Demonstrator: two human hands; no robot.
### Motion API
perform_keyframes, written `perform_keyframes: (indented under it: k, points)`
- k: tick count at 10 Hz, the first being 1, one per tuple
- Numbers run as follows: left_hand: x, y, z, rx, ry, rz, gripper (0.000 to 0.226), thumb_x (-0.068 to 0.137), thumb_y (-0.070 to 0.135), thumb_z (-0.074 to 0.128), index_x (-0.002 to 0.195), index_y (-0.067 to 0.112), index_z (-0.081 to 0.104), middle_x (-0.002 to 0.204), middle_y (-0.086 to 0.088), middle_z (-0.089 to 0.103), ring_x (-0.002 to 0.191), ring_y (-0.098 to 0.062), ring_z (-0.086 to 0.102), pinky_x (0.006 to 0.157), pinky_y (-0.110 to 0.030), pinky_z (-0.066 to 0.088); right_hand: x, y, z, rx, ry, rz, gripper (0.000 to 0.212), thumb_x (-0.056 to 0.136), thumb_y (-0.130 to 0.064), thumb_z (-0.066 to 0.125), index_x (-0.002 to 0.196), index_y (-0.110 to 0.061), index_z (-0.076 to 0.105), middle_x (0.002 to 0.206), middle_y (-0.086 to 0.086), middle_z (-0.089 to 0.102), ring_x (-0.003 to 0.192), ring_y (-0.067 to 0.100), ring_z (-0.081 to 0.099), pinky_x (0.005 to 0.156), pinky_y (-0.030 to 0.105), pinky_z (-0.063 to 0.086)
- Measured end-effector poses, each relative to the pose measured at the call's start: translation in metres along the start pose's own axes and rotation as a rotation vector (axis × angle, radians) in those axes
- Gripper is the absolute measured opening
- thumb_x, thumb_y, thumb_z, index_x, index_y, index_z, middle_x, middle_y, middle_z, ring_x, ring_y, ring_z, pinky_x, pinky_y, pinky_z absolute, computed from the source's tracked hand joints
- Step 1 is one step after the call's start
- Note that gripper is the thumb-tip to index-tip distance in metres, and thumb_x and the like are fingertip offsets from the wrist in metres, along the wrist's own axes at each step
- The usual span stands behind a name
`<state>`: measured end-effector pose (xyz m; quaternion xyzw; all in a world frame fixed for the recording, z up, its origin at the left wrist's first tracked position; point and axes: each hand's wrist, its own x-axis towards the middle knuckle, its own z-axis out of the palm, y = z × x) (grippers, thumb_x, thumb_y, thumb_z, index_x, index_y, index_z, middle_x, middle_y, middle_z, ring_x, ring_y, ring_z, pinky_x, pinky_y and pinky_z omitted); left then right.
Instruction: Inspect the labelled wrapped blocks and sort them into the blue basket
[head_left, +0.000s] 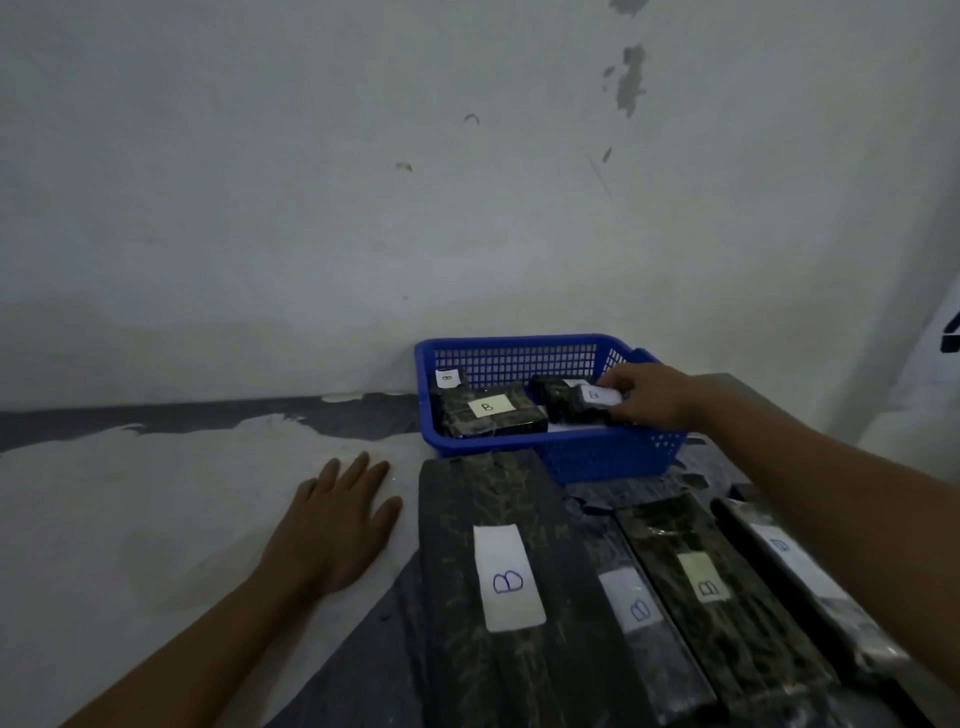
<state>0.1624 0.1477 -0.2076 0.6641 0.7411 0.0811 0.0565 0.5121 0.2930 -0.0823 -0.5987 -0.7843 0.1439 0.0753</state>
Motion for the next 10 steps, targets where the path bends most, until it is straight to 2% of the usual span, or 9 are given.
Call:
perform_keyframes:
  k: [2,3,4,7,9,10]
  points:
    - [0.004,0.000,-0.001,0.003,-0.005,-0.011,0.067,0.103,0.064,0.020,0.162,0.034,0.010,0.172,0.002,0.005,0.158,-0.022,0.003,0.126,-0.044,0.007,0.030,0.009,0.007,-0.057,-0.183,0.066,0.041,0.099,-0.015,0.065,0.139,-0.022,0.060,0.145,0.005,0.057,0.128,0.026,0.055,0.111,0.041,0.043]
    - [0.004,0.001,-0.001,-0.001,-0.011,-0.012,0.067,0.103,0.063,0.021,0.162,0.034,0.009,0.172,0.003,0.004,0.158,-0.022,0.003,0.127,-0.044,0.007,0.039,0.009,0.008,-0.074,-0.258,0.084,0.043,0.099,-0.012,0.065,0.140,-0.023,0.059,0.148,0.005,0.055,0.129,0.026,0.054,0.109,0.040,0.046]
    - [0.002,0.002,-0.002,-0.002,-0.018,-0.021,0.067,0.103,0.062,0.021,0.162,0.034,0.008,0.172,0.003,0.004,0.158,-0.022,0.002,0.127,-0.043,0.007,0.048,0.010,0.010,-0.127,-0.312,0.094,0.050,0.100,-0.009,0.060,0.147,-0.025,0.054,0.157,0.005,0.046,0.138,0.027,0.048,0.116,0.044,0.041]
    - [0.000,0.007,-0.007,-0.004,-0.028,-0.018,0.066,0.104,0.062,0.022,0.162,0.034,0.008,0.172,0.002,0.003,0.159,-0.022,0.001,0.127,-0.044,0.007,0.042,0.003,0.007,-0.213,-0.379,0.104,0.054,0.103,-0.022,0.057,0.155,-0.023,0.045,0.162,0.005,0.039,0.143,0.028,0.044,0.119,0.046,0.037]
    - [-0.002,0.004,-0.006,-0.016,-0.009,-0.021,0.068,0.103,0.065,0.022,0.162,0.034,0.013,0.172,0.002,0.008,0.158,-0.024,0.005,0.127,-0.046,0.009,0.025,0.002,0.005,-0.216,-0.095,0.059,0.038,0.103,-0.022,0.056,0.139,-0.012,0.060,0.142,0.013,0.059,0.124,0.028,0.057,0.105,0.038,0.043]
    - [0.003,0.001,0.001,-0.016,0.024,0.012,0.069,0.101,0.067,0.023,0.161,0.033,0.018,0.171,0.000,0.013,0.158,-0.026,0.010,0.126,-0.048,0.012,0.008,-0.006,0.008,-0.167,0.148,-0.040,0.039,0.102,-0.023,0.058,0.139,-0.011,0.058,0.138,0.016,0.062,0.117,0.031,0.061,0.098,0.037,0.046]
